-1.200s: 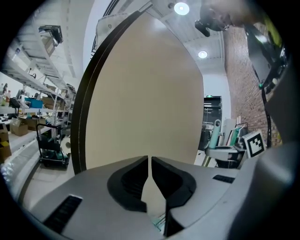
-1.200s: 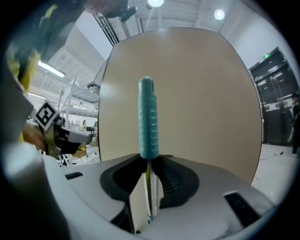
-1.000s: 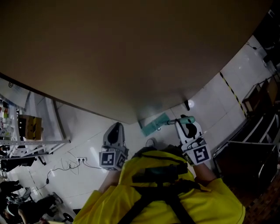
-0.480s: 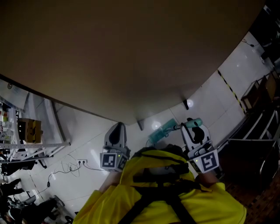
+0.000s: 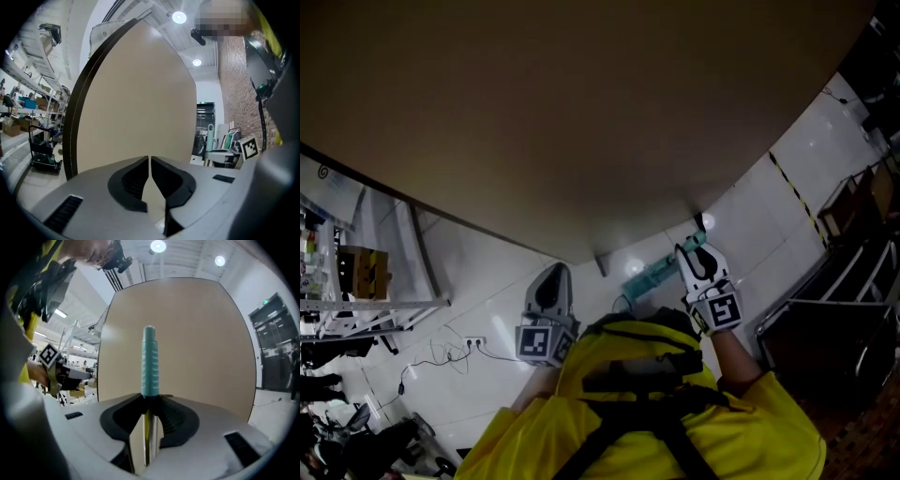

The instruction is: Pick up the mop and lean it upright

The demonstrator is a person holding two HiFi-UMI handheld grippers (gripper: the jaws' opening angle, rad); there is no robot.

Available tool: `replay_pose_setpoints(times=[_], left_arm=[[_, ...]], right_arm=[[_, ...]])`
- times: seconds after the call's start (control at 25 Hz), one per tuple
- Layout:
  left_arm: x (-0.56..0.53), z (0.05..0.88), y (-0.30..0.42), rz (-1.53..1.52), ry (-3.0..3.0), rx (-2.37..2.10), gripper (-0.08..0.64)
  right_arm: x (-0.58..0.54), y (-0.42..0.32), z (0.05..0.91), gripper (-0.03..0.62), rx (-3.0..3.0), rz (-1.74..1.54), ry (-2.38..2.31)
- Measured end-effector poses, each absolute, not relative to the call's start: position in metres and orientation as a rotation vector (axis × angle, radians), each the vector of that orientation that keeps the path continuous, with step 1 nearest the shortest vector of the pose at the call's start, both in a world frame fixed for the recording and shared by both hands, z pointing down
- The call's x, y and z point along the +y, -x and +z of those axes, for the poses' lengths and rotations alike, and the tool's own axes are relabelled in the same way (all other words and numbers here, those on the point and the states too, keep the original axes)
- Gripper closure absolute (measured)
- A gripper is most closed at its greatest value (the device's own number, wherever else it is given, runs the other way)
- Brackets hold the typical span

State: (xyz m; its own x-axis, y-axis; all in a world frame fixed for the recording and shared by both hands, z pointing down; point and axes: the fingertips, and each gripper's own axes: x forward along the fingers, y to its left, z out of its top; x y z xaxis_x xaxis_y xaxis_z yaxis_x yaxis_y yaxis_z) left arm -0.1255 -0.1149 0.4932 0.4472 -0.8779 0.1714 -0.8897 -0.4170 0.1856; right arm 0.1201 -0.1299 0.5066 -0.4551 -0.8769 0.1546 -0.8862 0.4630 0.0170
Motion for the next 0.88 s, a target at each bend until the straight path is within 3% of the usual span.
replay_pose_setpoints(times=[0.68,0.88], left_arm=[[-0.099,0.517,0.177,0.121,-2.313,-1.668,0.535],[-0.1,0.512,0.184,0.082,-2.286,-1.711,0.535]], right_arm=[[-0.226,-0.068,0.688,0.482,-2.338,0.432,-1.502],[-0.239,-0.063,0.687,0.483,-2.315,0.422,-1.511]])
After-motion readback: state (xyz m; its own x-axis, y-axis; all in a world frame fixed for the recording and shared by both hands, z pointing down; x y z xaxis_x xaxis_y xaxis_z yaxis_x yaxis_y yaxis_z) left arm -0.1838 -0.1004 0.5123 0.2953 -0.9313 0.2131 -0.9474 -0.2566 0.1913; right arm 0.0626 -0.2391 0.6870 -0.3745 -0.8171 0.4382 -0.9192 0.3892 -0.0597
